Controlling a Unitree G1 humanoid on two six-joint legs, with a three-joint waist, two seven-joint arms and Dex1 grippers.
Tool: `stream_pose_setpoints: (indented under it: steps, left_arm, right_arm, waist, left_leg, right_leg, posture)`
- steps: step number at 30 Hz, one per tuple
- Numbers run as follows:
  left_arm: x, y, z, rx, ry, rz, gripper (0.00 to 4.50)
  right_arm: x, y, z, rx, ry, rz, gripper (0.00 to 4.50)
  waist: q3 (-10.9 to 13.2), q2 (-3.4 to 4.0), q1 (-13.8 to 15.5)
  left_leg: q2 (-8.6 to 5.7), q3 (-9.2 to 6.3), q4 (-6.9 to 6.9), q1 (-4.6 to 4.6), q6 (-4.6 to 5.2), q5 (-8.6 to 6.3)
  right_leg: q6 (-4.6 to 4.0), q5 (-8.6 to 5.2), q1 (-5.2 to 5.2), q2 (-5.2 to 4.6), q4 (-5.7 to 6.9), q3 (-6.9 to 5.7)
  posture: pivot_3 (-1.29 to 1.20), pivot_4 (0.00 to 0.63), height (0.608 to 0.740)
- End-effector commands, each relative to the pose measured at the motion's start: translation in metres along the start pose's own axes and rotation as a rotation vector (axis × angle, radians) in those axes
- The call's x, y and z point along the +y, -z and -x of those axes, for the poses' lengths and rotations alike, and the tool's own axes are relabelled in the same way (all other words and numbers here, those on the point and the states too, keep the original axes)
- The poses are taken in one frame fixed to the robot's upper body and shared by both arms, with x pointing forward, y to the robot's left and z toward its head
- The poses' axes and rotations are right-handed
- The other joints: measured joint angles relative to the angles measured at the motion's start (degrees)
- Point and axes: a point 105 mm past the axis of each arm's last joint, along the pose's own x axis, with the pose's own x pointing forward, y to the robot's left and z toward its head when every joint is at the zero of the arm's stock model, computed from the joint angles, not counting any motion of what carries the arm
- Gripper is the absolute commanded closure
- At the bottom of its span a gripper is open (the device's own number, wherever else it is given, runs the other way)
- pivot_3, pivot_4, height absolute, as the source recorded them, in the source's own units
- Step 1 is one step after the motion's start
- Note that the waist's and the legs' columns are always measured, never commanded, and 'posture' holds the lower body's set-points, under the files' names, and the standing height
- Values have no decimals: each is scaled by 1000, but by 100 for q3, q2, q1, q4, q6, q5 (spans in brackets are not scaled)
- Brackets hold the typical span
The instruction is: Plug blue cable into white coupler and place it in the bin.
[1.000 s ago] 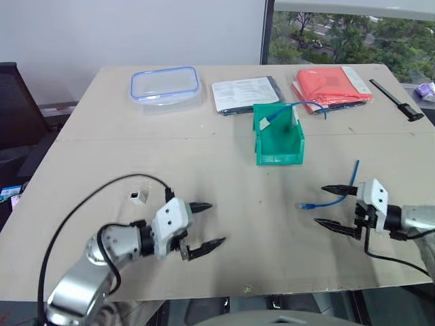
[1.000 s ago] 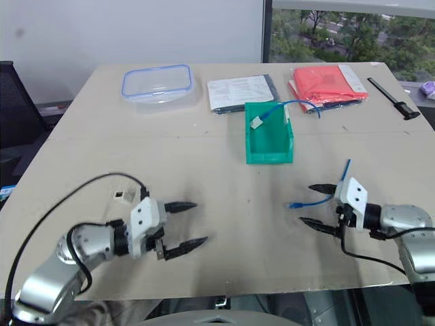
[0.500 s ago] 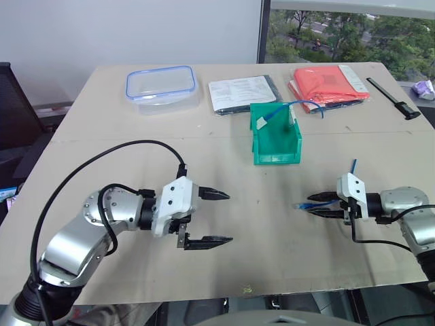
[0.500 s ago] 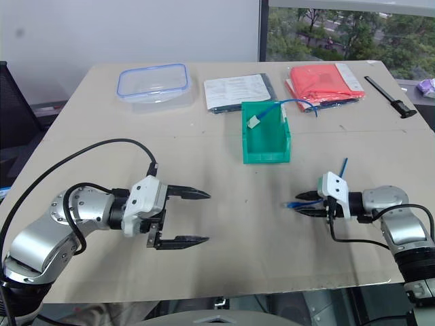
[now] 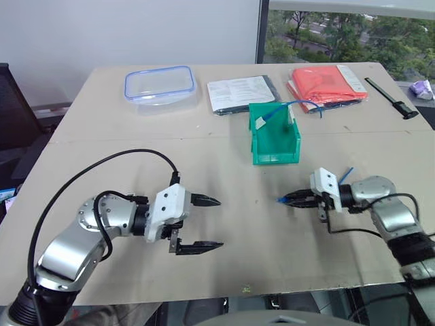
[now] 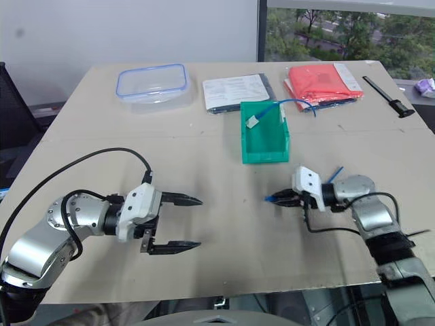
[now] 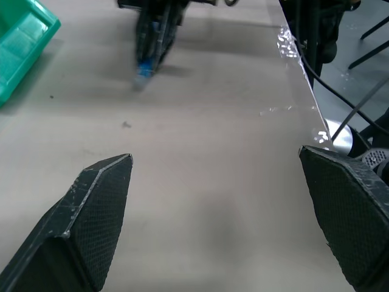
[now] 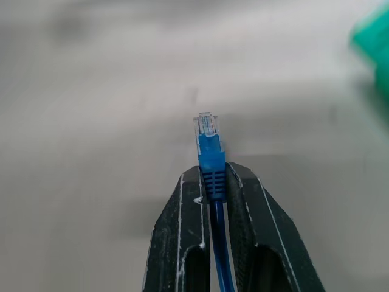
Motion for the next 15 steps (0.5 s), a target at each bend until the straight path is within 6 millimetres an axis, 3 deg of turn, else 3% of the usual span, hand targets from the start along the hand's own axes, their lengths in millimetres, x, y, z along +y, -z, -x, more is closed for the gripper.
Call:
stream_pose_setpoints:
  steps: [1,6,10,12,15]
  left_arm:
    - [5,-4,5,8,-16,-54,0]
    - [15,0,-4,9,-48,-30,0]
    - [41,13,-28,41,-126,-23,0]
    - [53,18,-42,64,-160,-35,0]
    - [63,22,-62,50,-120,-34,0]
  right_arm:
    - [-6,-6,-12,8,-17,30,4381]
    - [-11,-14,-14,-19,5,45,2549]
    - [-14,-20,18,-60,129,-17,1167]
    - [-10,-24,33,-98,190,-56,226]
    - [9,-28,56,-164,268,-136,26]
  waist:
    - [0,0,38]
    - [2,-3,52]
    - [7,3,83]
    - [8,1,107]
    - [8,-7,124]
  left_leg:
    - [0,0,0,-1,0,0]
    - [-4,-1,0,-8,0,0]
    - [-12,-2,3,-7,0,1]
    - [-15,0,7,-7,0,1]
    - [-15,-2,8,-9,0,1]
  right_leg:
    - [0,0,0,0,0,-1]
    - [1,0,1,-13,-3,-4]
    - [23,13,5,-11,-1,-8]
    - [24,13,9,-9,2,-12]
    - [25,14,13,-6,1,-14]
  posture:
    - [0,150,740]
    - [0,150,740]
    - [0,150,740]
    - [0,150,740]
    - [0,150,740]
